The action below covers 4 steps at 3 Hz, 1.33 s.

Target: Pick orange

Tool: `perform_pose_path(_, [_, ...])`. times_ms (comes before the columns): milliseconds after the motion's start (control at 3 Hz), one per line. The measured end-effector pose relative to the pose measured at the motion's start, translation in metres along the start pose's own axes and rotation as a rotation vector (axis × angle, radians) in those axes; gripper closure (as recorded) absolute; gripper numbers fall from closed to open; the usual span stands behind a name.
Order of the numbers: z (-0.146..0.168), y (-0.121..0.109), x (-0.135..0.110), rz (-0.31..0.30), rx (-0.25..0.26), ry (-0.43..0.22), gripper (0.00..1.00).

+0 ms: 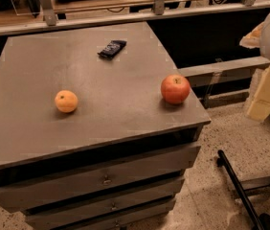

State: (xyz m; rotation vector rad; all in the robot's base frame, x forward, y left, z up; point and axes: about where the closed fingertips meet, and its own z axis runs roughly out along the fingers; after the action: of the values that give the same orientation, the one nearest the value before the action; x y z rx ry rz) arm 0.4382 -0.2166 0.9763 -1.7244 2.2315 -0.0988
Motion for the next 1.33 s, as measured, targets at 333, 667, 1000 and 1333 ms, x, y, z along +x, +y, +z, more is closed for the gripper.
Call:
perform_pose_path(333, [0.0, 0.0, 0.0, 0.0, 0.0, 0.0, 0.0])
perform_pose_path(667, [0.008, -0.005, -0.045, -0.085, -0.007, -0.065, 0.0])
perform_pose_path(1000, [0.025, 0.005, -0.123, -0.248, -0.04, -0.137, 0.0])
perform_pose_path(1333, [0.048, 0.03, -0.203, -0.437, -0.077, -0.167, 0.0])
